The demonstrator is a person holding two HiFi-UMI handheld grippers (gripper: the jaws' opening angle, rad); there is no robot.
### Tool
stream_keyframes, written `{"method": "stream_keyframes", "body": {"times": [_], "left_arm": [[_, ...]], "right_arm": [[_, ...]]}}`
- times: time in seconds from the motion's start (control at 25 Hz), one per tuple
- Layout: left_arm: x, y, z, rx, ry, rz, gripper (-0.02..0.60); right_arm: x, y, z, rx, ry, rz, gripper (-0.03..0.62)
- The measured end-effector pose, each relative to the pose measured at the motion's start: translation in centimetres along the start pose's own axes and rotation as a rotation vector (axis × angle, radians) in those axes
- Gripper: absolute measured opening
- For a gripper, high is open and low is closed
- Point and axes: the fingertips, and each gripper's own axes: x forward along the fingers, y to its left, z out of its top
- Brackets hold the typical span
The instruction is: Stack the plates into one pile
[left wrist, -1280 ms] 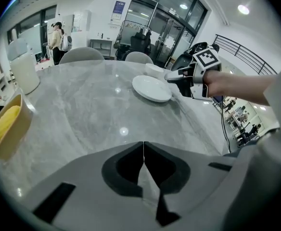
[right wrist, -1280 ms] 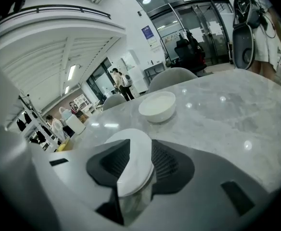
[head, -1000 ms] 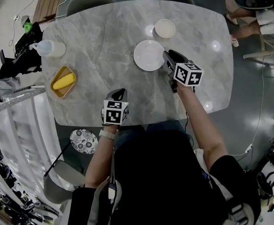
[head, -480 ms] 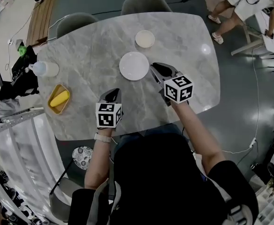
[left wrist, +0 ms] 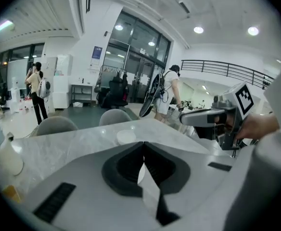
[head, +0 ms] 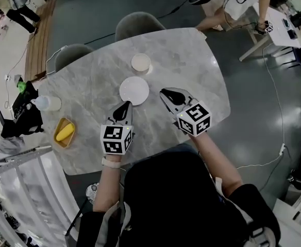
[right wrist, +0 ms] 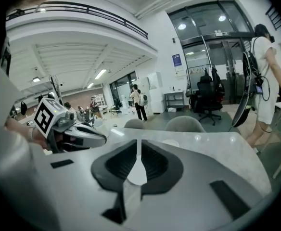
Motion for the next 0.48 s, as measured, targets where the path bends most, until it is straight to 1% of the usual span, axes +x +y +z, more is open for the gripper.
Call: {"method": "stream_keyframes", "body": {"times": [0.12, 0.32, 0.48], "left_arm": [[-0.7, -1.5, 2.5, 0.041, -0.048, -0.032, 0.011], [-2.1, -3.4, 5.7, 0.09, -0.114, -0.099, 0.011], [-3.2, -4.8, 7.3, 0.113, -0.148, -0.137, 0.011]], "right_arm": [[-2.4, 0.3, 1.4, -0.009, -0.036, -0.025, 0.041], [-5.5, 1.1, 3.4, -0.033, -0.086, -0.079, 0.041], [-7.5, 1.9, 4.4, -0.053, -0.112, -0.114, 0.04]]}}
